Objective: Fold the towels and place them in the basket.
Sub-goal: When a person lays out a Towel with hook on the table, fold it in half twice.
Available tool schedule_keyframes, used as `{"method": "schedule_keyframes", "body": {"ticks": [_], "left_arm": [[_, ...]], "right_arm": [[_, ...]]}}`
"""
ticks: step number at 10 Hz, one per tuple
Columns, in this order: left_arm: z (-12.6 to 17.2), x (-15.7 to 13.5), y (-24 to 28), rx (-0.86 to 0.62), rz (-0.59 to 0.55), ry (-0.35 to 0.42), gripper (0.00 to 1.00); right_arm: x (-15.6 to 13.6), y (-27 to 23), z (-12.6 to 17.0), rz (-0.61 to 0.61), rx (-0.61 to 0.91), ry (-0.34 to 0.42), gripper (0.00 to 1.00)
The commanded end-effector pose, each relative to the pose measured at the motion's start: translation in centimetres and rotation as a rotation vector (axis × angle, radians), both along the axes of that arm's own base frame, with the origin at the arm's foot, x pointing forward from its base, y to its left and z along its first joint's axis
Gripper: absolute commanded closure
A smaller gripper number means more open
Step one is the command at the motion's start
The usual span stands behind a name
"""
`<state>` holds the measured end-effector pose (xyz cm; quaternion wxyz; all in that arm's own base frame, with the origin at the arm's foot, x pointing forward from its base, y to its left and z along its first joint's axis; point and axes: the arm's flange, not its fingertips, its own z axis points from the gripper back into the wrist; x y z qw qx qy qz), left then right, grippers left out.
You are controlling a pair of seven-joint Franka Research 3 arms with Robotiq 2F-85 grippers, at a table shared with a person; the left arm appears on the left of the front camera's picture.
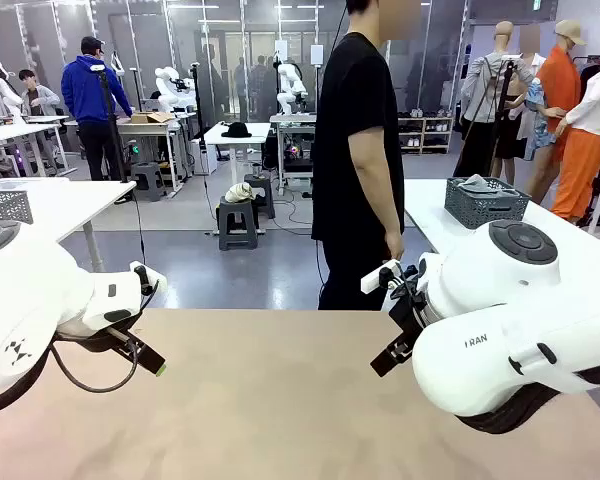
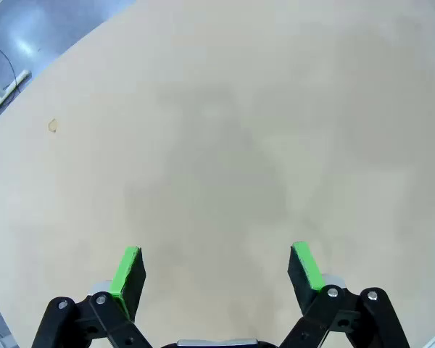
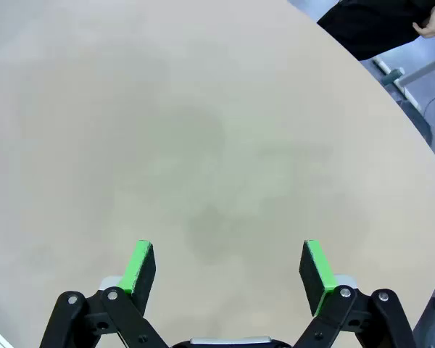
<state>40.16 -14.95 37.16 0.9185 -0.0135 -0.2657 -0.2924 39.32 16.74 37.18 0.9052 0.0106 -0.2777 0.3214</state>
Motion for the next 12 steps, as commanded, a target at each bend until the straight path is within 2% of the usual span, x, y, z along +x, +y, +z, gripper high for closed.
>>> {"method": "schedule_keyframes", "body": {"ticks": [1,12], "left_arm": [[0.00,-0.01,-0.02,0.000,0.000,0.000,0.00],[0.00,-0.01,-0.02,0.000,0.000,0.000,0.00]], "right_arm": [[0.00,0.00,0.00,0.000,0.000,0.000,0.00],[0.00,0.00,0.00,0.000,0.000,0.000,0.00]]}}
